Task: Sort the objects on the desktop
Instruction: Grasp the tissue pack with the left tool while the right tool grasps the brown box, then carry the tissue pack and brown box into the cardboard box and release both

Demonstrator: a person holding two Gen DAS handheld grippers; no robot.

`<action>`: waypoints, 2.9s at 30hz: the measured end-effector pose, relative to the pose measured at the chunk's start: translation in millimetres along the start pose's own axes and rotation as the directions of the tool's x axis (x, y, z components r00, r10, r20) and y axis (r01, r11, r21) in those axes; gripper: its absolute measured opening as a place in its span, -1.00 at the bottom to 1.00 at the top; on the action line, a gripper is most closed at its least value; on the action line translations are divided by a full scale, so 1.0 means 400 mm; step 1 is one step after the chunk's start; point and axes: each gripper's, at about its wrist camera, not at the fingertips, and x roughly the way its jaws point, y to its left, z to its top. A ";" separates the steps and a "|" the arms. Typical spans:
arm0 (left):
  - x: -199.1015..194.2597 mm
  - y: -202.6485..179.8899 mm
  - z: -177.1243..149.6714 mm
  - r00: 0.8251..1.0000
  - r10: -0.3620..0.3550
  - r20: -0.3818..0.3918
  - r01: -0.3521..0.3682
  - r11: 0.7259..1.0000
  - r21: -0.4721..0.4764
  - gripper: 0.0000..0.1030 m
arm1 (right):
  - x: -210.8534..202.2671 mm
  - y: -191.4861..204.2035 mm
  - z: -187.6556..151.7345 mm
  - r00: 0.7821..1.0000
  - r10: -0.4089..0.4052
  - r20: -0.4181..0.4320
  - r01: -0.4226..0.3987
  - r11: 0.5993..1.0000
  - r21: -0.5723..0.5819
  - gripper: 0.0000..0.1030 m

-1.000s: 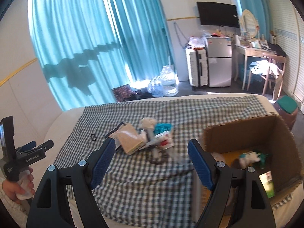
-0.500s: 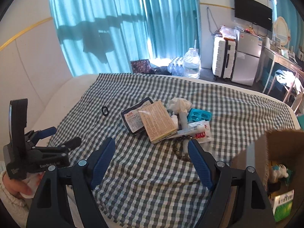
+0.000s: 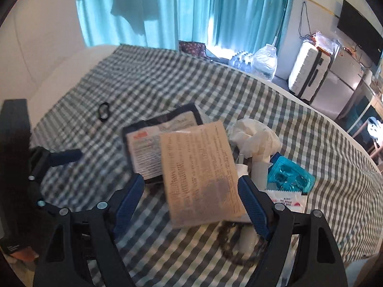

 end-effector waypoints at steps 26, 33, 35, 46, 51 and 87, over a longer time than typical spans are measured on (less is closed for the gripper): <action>0.103 -0.108 0.150 0.990 -0.080 0.120 0.043 0.959 0.282 1.00 | -0.101 -0.214 -0.124 0.991 0.067 0.119 -0.110 0.911 0.397 0.50; 0.120 -0.065 0.184 0.977 -0.215 0.008 0.211 0.964 0.163 0.18 | -0.121 -0.229 -0.138 0.988 0.094 0.120 -0.136 0.898 0.418 0.46; 0.109 -0.053 0.183 0.976 -0.216 0.002 0.213 0.964 0.158 -0.31 | -0.127 -0.228 -0.141 0.988 0.104 0.118 -0.144 0.897 0.419 0.46; -0.070 0.011 0.037 0.985 -0.173 -0.020 0.174 0.985 0.023 -0.53 | -0.264 -0.181 -0.202 0.982 0.119 0.147 -0.173 0.881 0.440 0.46; -0.233 -0.001 -0.016 0.976 -0.212 0.042 0.214 0.975 -0.049 -0.53 | -0.364 -0.124 -0.237 0.971 0.131 0.199 -0.210 0.864 0.457 0.46; -0.688 -0.612 0.025 0.897 -0.406 0.175 0.323 0.872 0.368 -0.53 | -0.937 -0.467 -0.489 0.890 -0.299 0.345 0.045 0.810 0.584 0.46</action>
